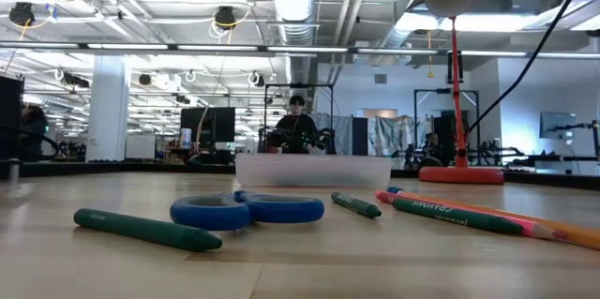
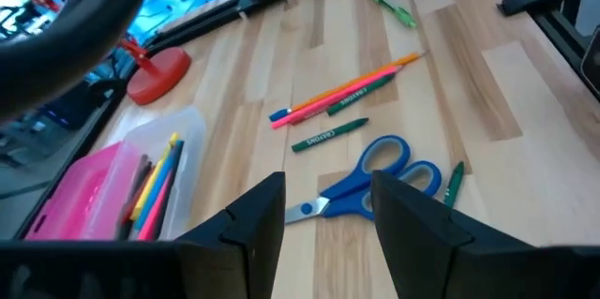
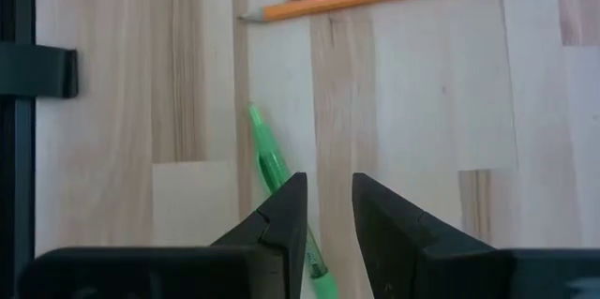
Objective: Pick & place school supplies into a supply box
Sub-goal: Put the green pen into the pink supply box
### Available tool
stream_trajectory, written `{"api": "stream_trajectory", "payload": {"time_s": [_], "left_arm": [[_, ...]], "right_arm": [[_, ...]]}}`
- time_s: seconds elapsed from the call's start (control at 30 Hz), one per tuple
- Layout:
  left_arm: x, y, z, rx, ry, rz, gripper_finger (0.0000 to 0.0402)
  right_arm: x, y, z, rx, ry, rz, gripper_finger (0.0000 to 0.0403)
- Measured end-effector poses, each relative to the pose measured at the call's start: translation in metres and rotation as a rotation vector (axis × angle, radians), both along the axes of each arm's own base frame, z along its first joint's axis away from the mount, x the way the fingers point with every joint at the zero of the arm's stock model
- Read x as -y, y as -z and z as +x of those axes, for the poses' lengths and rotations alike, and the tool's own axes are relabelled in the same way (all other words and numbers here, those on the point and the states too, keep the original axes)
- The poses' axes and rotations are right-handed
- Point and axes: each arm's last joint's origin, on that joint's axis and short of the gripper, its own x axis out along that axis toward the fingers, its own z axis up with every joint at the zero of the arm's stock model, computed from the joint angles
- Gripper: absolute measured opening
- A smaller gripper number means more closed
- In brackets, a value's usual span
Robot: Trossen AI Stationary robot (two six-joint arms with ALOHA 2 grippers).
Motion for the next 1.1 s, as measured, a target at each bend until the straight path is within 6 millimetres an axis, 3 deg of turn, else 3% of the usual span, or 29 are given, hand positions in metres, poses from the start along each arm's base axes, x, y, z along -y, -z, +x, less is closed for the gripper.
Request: {"api": "stream_trajectory", "payload": {"time_s": [0.13, 0.67, 1.1], "left_arm": [[0.004, 0.000, -0.005, 0.016, 0.006, 0.008, 0.0154], [0.005, 0.000, -0.007, 0.018, 0.008, 0.004, 0.0154], [0.005, 0.000, -0.007, 0.017, 0.007, 0.003, 0.0154]], "right_arm": [[0.001, 0.002, 0.000, -0.006, -0.002, -0.001, 0.0079], [0.010, 0.039, -0.016, -0.067, 0.017, 0.070, 0.0079], [0.014, 0.052, -0.018, -0.056, 0.019, 0.100, 0.0079]]}}
